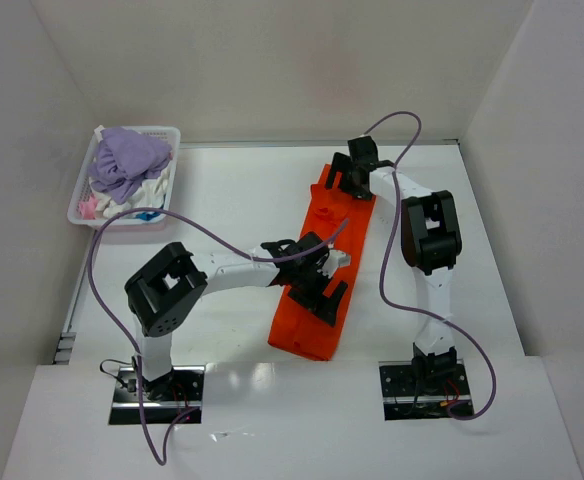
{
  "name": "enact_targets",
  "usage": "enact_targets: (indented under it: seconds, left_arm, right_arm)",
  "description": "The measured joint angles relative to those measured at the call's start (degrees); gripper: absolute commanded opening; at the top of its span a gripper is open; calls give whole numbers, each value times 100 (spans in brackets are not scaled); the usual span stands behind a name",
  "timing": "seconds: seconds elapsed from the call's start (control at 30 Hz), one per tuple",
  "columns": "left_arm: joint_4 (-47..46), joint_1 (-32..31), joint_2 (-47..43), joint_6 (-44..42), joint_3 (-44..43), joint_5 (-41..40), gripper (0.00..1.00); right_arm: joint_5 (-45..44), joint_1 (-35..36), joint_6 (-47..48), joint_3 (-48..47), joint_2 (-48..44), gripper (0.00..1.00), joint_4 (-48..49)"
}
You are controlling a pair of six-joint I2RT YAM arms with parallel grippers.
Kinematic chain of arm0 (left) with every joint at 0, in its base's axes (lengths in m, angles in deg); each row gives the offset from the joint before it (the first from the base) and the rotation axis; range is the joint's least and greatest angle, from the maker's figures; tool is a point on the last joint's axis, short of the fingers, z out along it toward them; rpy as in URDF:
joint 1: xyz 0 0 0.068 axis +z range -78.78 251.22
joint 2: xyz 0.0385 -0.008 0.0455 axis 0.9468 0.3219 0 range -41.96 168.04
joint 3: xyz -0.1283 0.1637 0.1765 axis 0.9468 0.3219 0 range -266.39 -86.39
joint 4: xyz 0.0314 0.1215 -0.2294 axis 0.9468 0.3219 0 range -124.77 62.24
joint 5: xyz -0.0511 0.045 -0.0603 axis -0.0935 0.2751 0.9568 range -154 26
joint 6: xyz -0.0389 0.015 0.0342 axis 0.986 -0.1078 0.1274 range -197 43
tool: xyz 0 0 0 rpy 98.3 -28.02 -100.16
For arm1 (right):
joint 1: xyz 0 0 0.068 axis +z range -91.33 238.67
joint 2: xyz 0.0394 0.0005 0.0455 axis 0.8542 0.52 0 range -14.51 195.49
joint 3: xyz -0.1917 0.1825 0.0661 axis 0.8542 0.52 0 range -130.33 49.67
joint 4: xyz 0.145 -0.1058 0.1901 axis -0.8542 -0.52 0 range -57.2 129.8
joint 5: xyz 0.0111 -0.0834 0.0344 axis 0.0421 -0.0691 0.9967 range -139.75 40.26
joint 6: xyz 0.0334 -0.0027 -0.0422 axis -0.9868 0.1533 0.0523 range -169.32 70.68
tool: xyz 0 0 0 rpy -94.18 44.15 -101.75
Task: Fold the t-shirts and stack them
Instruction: Rotate the tshirt 90 degrees
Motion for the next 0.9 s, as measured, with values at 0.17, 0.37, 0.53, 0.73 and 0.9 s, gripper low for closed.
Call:
enact_targets:
  seconds: [0.17, 0.37, 0.53, 0.73, 0.9]
  left_arm:
    - [-170, 2, 109, 122, -63, 153, 100]
    - [-492, 42, 315, 345, -216, 352, 100]
    - [-901, 205, 442, 710, -225, 533, 100]
    - [-1038, 372, 516, 839, -278, 551, 100]
    - [-1191, 625, 278, 868, 76, 452, 100]
  right_arm:
    - [129, 223, 0, -400, 247, 100, -46]
    - [232, 518, 61, -1270, 688, 100, -199]
    - [361, 660, 105, -1663, 793, 100, -273]
    - [203, 662, 221, -1768, 726, 100, -391]
    - [76, 636, 260, -1300, 264, 100, -376]
